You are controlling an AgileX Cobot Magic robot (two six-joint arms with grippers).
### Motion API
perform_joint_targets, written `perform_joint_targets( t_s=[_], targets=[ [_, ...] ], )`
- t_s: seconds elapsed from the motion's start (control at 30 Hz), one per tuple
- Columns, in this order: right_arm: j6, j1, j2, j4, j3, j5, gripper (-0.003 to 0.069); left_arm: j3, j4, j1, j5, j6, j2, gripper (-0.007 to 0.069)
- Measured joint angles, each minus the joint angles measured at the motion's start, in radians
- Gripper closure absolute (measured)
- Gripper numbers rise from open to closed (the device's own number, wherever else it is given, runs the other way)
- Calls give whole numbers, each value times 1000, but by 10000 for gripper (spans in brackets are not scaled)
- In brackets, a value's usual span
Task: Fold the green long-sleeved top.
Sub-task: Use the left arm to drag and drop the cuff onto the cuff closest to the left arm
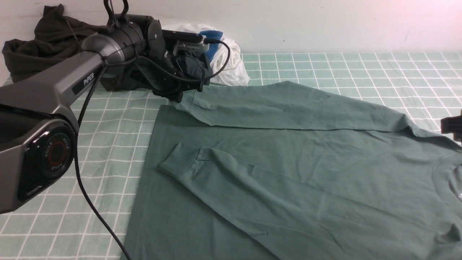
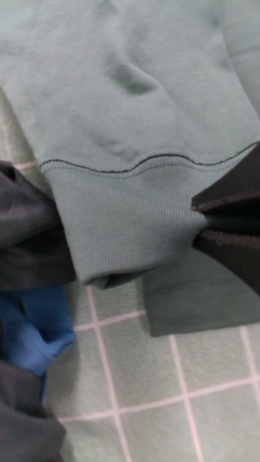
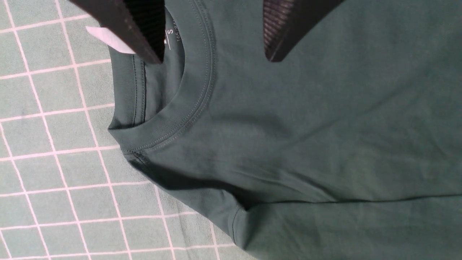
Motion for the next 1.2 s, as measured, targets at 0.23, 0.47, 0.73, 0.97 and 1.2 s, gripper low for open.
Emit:
perform_joint_targets(
  t_s=[0.23, 0.47, 0.73, 0.97, 1.2],
  targets=[
    [-26, 0, -1, 56, 0, 12, 304, 0, 25, -65, 179, 33, -247, 598],
    [-159, 0, -55, 190, 0, 25, 304, 158, -2, -67, 306, 28, -466, 598],
    [-298, 8, -147, 337, -2, 26, 304, 772, -86, -124, 144, 33, -779, 598],
    [-355, 142, -151, 344, -8, 42, 304, 1117, -56, -127, -54, 33, -828, 499],
    [-386, 342, -174, 344, -78, 207, 304, 1148, 54, -133, 31, 79, -858, 236]
  ],
)
